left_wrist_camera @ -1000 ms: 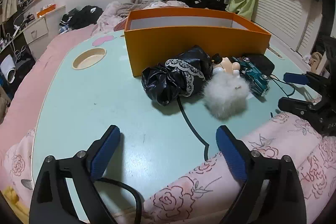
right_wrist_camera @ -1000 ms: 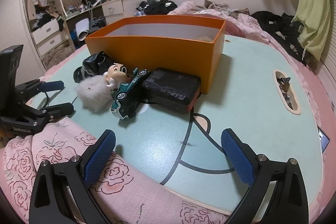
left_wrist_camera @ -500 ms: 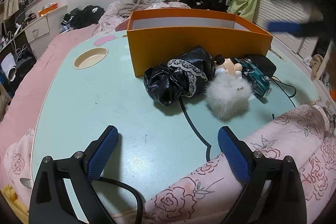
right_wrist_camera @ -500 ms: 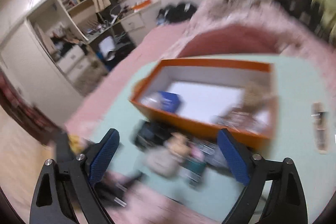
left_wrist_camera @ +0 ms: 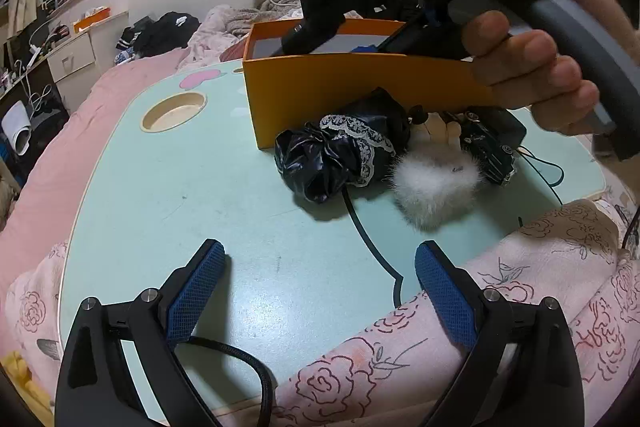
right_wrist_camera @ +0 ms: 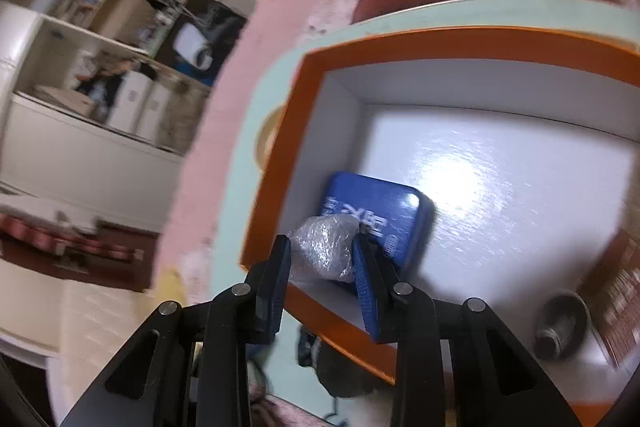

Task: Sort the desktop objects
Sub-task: 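Grasp the plastic-wrapped item beside the blue tin with the right gripper, then place the plastic-wrapped item on the table beside the toy car, open right gripper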

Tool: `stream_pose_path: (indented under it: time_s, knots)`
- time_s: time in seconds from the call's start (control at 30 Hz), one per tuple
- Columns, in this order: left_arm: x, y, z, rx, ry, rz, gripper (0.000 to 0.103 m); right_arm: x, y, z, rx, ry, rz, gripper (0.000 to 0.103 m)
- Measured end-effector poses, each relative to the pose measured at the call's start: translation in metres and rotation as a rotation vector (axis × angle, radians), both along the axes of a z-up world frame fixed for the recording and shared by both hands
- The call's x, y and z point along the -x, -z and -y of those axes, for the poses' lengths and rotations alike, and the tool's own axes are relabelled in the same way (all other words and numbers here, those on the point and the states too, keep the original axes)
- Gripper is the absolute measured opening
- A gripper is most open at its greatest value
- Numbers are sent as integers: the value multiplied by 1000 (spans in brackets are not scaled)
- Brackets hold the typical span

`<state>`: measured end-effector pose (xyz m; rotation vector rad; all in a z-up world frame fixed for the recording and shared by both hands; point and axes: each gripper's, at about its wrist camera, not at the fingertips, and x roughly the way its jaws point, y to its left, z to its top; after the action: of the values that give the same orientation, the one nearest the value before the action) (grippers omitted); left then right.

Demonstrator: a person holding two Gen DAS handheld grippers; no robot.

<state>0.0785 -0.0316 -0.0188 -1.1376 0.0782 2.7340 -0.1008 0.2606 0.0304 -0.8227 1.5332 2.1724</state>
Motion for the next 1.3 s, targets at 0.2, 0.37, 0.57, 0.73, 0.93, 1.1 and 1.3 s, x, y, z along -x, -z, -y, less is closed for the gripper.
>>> stream_pose_path:
  time_s: [0.2,0.37,0.57,0.73,0.93,1.1,1.3]
  knots:
    - [0,0,1,-1,0,0,96,-35,-23,10,-73,71,-153,29]
    - [0,0,1,-1,0,0,96,-93,-61,54,-280,114,-194,29]
    - [0,0,1,0,0,1,96,-171,-33,116,-440,199,-54,30]
    - [0,0,1,0,0,1,96,-194,10,139,-435,196,36,30]
    - [0,0,1,0,0,0,96,-184,32,124,-393,178,46,30]
    - [0,0,2,-2,0,0,96,-162,25,120,-469,127,103,31]
    - [0,0,1,-1,0,0,96,-183,15,136,-560,183,72,73]
